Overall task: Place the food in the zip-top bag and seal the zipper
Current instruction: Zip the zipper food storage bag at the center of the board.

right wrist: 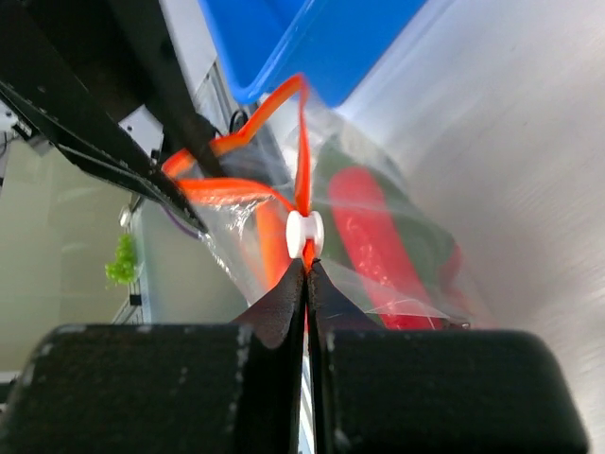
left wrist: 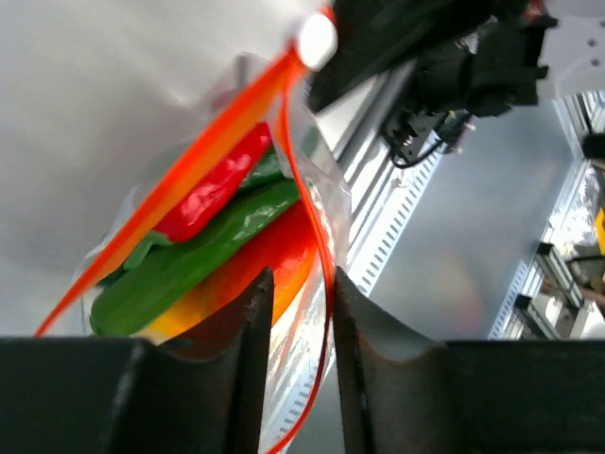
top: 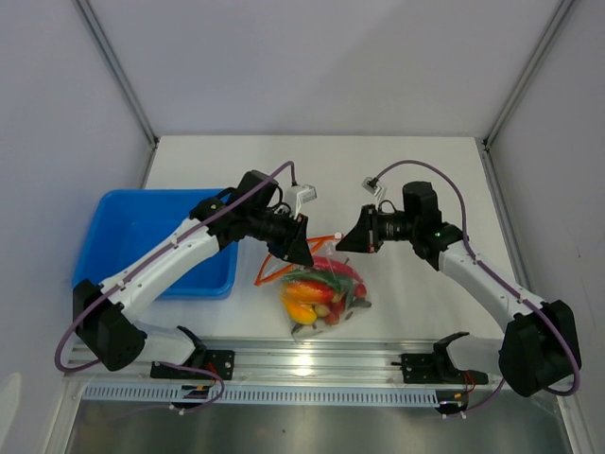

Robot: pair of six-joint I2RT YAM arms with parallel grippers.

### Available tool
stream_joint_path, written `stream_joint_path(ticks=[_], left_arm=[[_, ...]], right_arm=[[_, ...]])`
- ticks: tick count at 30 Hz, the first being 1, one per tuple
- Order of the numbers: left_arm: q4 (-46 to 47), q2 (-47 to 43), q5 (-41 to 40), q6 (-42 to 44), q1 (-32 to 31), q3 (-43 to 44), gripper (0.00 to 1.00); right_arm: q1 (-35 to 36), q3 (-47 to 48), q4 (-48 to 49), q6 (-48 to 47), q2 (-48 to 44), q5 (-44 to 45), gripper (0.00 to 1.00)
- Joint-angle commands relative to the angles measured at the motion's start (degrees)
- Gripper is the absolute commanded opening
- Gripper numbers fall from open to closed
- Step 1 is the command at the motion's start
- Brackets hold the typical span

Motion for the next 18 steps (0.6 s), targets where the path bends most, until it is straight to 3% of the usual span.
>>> stream_joint_path(ticks=[1, 2, 3, 9, 13, 18], left_arm=[[-1.9, -1.5, -7.2, 2.5, 0.4, 3.3, 0.35], [-1.9, -1.2, -8.0, 2.6, 0.4, 4.5, 0.39], [-2.1, -0.8, -9.4, 2.8, 0.4, 5.0, 0.51], [0.0, 0.7, -12.1, 4.0, 0.3, 8.8, 0.71], [4.5, -0.5, -12.7, 5.2, -0.3, 9.1, 0.77], [12.1, -1.1, -2.1, 9.9, -0.5, 7.2, 0.79]], right_arm=[[2.2, 2.9, -3.3, -1.9, -2.3, 0.2, 0.0], [2.7, 2.9, -3.6, -1.6, -2.4, 0.5, 0.0], [2.9, 3.0, -4.1, -1.5, -2.6, 0.5, 0.0], [4.0, 4.8, -6.2, -2.0, -2.5, 1.4, 0.0], [4.4, 6.2, -7.4, -2.2, -1.5, 1.3, 0.0], [4.9, 9.1, -9.4, -2.3, -1.2, 0.3, 0.0]])
